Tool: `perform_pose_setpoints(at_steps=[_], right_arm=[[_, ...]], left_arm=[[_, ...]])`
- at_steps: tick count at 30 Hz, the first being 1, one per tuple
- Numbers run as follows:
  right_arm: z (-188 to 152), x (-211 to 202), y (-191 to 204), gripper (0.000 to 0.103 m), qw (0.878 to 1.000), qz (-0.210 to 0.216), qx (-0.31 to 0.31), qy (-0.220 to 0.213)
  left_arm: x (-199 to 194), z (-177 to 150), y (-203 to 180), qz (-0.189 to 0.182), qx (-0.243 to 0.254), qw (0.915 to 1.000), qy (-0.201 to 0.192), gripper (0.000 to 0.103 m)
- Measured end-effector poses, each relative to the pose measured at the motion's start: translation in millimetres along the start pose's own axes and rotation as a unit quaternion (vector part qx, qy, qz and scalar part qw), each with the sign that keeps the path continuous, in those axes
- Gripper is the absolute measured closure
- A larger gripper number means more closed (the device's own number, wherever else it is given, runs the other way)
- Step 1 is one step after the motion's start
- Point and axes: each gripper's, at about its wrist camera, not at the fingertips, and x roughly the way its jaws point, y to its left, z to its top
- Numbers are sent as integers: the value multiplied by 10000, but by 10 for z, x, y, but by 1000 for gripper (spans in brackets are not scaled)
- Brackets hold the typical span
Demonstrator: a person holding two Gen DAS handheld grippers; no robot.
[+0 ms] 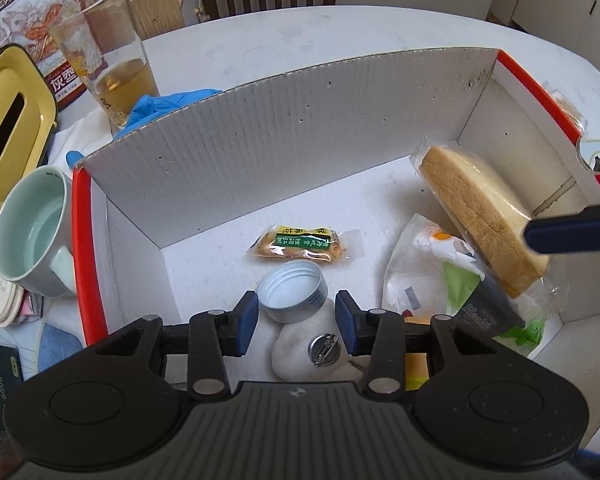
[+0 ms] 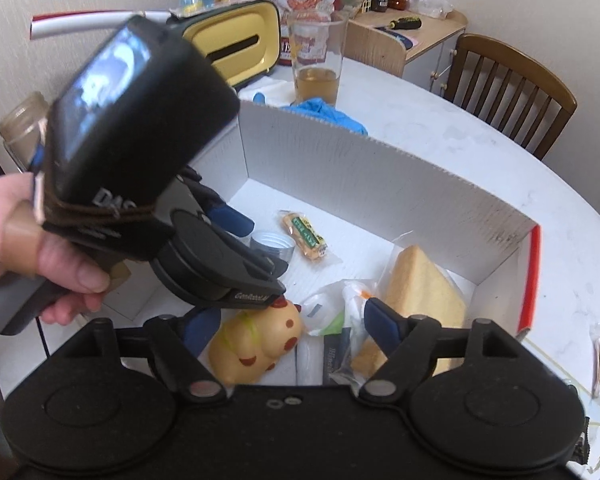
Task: Organize objects
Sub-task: 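Carry the yellow toy and white lid into the red box and open both grippers, then withdraw both grippers from the box toward the remaining table items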
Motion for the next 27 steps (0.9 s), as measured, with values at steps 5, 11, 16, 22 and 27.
perform_pose_setpoints(at_steps=[5, 11, 16, 22, 27], right_arm=[[-28, -158, -56, 21, 9999, 56, 72, -125], [-114, -401, -116, 17, 9993, 222, 129, -273], [-209, -634, -161, 15, 9981, 375, 145, -459], [-334, -902, -257, 9, 9962, 486, 192, -690], [-484, -1125, -409, 6, 9948, 530, 250, -828]], left_arm=[[-13, -1, -27, -11, 48, 10000, -42, 54], [-108, -12, -115, 8, 123, 9997, -233, 37], [-180, -38, -155, 52, 123, 9995, -292, 31], [-277, -70, -210, 192, 20, 9992, -356, 18], [-355, -120, -240, 292, -149, 9986, -417, 13]])
